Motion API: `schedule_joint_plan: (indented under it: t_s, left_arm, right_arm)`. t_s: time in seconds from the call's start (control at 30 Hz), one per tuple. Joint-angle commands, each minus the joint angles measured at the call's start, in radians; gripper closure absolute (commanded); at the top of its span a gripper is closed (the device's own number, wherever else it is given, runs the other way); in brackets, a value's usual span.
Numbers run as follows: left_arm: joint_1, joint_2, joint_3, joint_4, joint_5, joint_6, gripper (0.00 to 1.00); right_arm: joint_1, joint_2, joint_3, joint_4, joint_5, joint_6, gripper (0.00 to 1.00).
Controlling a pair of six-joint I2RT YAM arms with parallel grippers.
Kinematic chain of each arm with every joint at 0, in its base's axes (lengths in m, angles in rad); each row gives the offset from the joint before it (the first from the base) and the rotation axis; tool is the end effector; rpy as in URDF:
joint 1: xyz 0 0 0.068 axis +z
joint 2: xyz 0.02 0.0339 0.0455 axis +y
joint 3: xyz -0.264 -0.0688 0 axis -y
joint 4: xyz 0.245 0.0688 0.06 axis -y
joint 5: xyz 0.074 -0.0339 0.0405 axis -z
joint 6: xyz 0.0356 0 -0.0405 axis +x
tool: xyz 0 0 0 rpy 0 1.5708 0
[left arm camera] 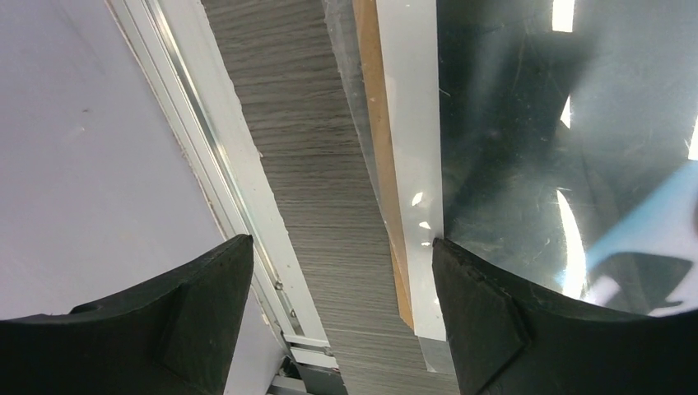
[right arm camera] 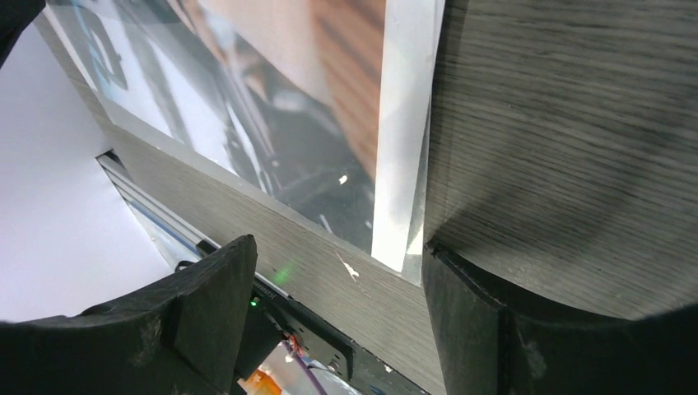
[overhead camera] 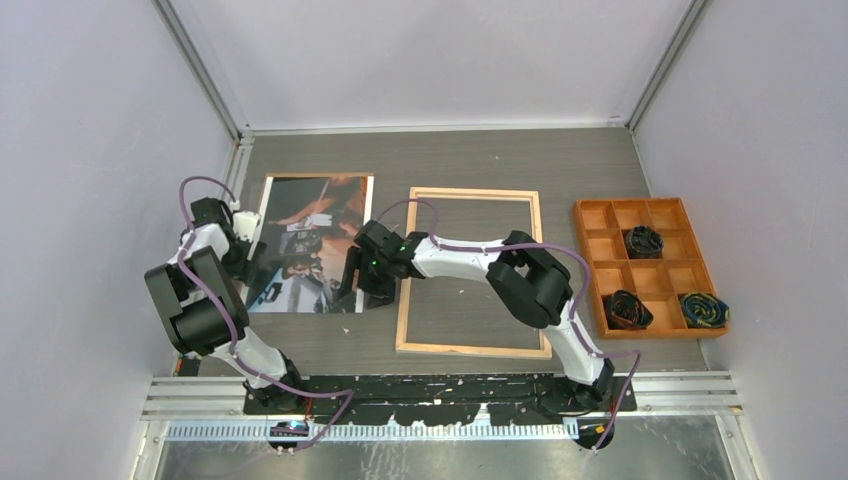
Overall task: Put the photo into the frame
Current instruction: Pick up the photo frame item at the center of the board.
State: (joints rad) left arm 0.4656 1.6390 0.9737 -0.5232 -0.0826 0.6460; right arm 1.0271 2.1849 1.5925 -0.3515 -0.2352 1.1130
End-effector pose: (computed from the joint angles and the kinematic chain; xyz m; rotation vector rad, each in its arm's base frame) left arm 0.2744 0.1412 0.1713 0.2327 2.8248 0.3889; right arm 0.2374 0.4087 0.1543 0.0135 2.8806 0.9818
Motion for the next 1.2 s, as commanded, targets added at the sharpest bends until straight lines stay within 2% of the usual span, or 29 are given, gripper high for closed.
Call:
schedule_joint_plan:
  t_s: [0.0,0.37,0.77,1.17]
  left_arm:
    - [-0.004,0.045,-0.063,0.024,0.019,0.034,0.18]
    - [-0.035,0.056,-0.08,0.038,0.004,0.039,0.19]
    - [-0.056,0.051,-0.094,0.053,-0.009,0.043,0.19]
    - [-0.058,0.046,-0.096,0.048,-0.007,0.051,0.19]
  right_arm:
    - [0.004,-0.039,-0.041,0.101,0.0,0.04,0.24]
    - [0.002,-0.144,-0.043,0.176,-0.023,0.067,0.35]
    - [-0.01,-0.183,-0.087,0.272,-0.05,0.124,0.36]
    - [-0.026,-0.206,-0.119,0.276,-0.057,0.135,0.37]
